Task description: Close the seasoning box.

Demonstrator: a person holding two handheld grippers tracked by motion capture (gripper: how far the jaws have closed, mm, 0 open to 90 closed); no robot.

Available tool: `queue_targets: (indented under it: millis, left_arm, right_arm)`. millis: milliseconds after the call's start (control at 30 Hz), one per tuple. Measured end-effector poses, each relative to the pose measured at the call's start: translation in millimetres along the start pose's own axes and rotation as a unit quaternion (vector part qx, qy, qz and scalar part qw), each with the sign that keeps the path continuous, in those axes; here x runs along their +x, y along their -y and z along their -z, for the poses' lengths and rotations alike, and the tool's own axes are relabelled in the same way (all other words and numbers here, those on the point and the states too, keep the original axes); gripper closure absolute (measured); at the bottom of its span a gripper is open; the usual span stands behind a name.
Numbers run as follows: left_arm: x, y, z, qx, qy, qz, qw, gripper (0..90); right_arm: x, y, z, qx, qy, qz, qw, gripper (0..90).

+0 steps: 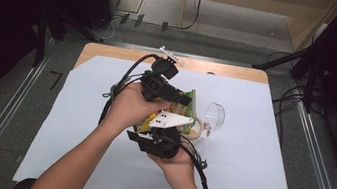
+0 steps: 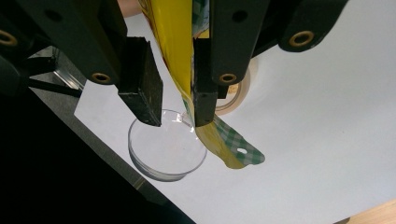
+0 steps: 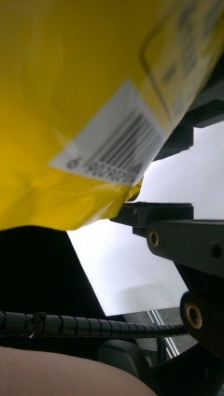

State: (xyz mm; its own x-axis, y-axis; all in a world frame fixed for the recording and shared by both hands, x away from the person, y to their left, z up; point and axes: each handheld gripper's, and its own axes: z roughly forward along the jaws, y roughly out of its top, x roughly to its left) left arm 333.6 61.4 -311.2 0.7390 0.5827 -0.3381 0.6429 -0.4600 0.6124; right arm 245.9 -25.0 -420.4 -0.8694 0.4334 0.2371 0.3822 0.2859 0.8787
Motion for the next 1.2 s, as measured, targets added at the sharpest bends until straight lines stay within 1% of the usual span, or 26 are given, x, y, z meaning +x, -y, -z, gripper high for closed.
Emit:
queue_targets:
  millis: [200, 333, 567, 767, 833, 900, 1067, 1200]
  left_arm:
    - [-1.9, 0.1, -0.7, -0.001, -0.001, -0.003, 1.0000, 73.7]
    - [-2.8, 0.3, -1.6, 0.001, -0.001, -0.006, 1.0000, 74.0]
    - [-2.4, 0.4, -2.5, 0.002, 0.000, -0.007, 1.0000, 74.2]
    - [1.5, 0.4, -2.7, 0.004, 0.008, 0.002, 1.0000, 75.3]
    - [3.9, 0.2, -2.6, 0.002, 0.011, 0.006, 0.9999, 75.4]
    - [6.5, 0.0, -1.9, -0.002, 0.017, 0.011, 0.9998, 75.0]
    - [9.4, -0.4, 0.1, -0.009, 0.021, 0.018, 0.9996, 73.9]
    - [13.2, -0.2, -0.3, -0.004, 0.024, 0.026, 0.9994, 74.0]
  right_arm:
    - [-0.6, 1.2, 0.1, -0.004, 0.000, 0.000, 1.0000, 71.2]
    - [-1.4, 3.0, -0.9, -0.009, -0.005, -0.006, 0.9999, 70.6]
    - [-2.9, 4.3, -1.1, -0.010, 0.001, 0.000, 1.0000, 70.9]
    - [-3.5, 4.8, -1.8, -0.009, 0.004, 0.003, 0.9999, 70.9]
    - [-3.4, 4.1, -1.2, -0.006, 0.000, -0.004, 1.0000, 70.8]
    - [-3.4, 2.4, 0.0, -0.002, 0.000, -0.006, 1.0000, 70.5]
    - [-3.7, -0.8, 0.7, 0.003, 0.000, -0.001, 1.0000, 70.2]
    - [-3.7, -1.3, -0.3, 0.005, -0.001, 0.000, 1.0000, 69.9]
